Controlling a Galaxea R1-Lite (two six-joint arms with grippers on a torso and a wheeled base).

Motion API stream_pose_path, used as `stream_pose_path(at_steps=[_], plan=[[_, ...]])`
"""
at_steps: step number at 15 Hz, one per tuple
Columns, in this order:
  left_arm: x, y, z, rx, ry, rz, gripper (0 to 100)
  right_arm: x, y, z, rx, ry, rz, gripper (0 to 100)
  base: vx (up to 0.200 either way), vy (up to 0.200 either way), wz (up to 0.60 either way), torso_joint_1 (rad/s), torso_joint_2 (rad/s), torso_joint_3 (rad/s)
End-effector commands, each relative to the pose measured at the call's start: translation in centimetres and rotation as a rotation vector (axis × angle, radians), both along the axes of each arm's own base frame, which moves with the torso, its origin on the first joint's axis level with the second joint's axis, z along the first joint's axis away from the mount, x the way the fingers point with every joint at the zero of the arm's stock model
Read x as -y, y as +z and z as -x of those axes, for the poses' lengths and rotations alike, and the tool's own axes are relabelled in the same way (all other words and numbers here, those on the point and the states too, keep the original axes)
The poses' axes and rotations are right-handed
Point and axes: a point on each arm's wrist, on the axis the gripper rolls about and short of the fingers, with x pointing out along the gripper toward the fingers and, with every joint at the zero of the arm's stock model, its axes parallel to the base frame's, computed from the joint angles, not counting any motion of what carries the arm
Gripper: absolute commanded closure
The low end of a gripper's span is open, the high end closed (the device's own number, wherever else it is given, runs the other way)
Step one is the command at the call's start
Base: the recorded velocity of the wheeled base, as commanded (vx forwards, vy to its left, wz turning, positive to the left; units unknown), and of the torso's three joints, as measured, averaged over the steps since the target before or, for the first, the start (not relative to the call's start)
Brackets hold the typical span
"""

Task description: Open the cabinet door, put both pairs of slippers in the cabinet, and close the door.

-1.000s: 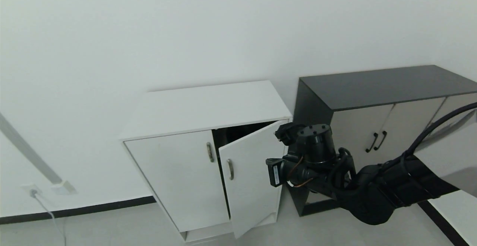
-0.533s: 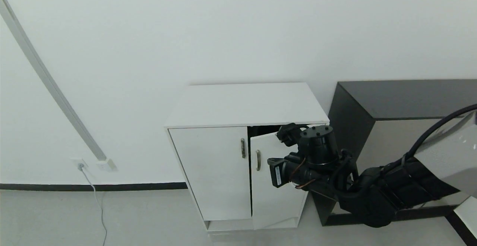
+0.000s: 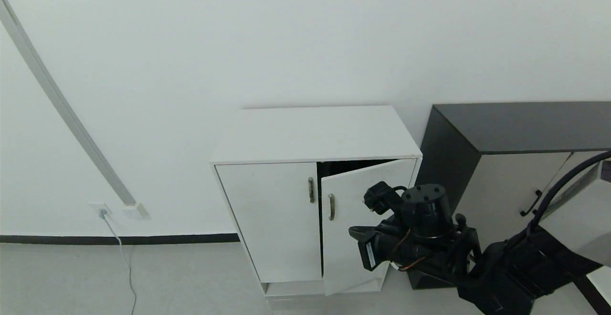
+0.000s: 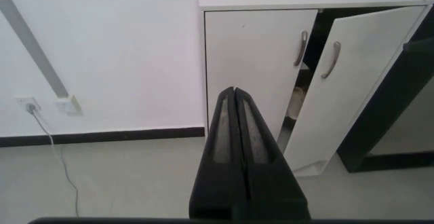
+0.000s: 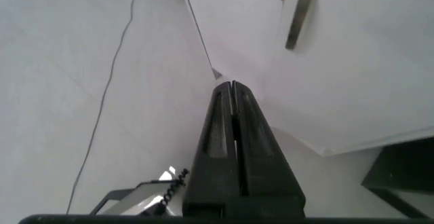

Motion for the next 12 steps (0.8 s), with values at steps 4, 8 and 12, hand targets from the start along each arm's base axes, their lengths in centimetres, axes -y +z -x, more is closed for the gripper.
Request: stream_pose_path(at_steps=[4,8,12], plan=[[0.0,0.0,0.0,0.0,-0.001,0.0,100,1.6,-1.3,1.9,-0.008,0.004,0.006,100,0.1,0.0,0.0,0.001,0.0,-0.002],[0.0,0.0,0.0,0.0,0.001,0.0,100,1.9,-1.4,2.2,-0.005,0.001,0.004,100,0.2,0.0,0.0,-0.004,0.0,0.008],[0.0,0.0,0.0,-0.002,0.002,0.0,100,1.6,-1.8,1.9,-0.01,-0.003,0.012,100,0.1,0.0,0.0,0.002,0.0,0.002]])
